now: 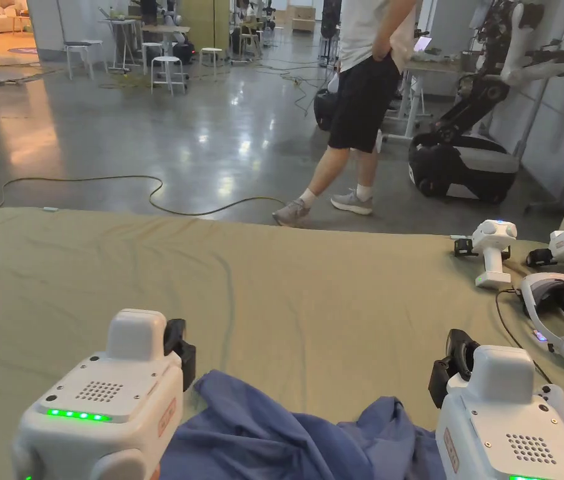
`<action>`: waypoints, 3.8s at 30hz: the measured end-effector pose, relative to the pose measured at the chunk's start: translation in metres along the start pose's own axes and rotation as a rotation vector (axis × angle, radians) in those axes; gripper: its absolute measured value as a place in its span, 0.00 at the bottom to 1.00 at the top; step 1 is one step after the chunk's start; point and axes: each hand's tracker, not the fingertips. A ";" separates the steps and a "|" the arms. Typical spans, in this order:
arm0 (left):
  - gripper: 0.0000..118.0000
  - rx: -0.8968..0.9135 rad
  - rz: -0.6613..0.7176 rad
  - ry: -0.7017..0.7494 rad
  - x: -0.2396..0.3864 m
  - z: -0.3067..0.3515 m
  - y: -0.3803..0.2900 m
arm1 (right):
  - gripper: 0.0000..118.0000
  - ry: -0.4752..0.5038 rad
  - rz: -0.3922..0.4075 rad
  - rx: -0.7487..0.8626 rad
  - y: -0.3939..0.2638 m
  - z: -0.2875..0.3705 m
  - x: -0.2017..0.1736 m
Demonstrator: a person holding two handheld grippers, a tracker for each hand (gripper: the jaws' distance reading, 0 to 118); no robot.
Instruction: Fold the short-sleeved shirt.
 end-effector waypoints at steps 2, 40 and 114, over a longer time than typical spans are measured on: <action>0.00 0.021 0.013 0.027 -0.009 0.004 -0.001 | 0.01 0.010 -0.005 0.012 0.004 -0.001 -0.006; 0.04 -0.906 0.063 0.077 -0.045 -0.084 -0.168 | 0.01 -0.037 0.100 -0.267 -0.059 -0.045 0.031; 0.03 -0.042 0.062 0.058 -0.128 -0.070 0.279 | 0.03 -0.049 0.166 -0.012 0.268 -0.134 0.072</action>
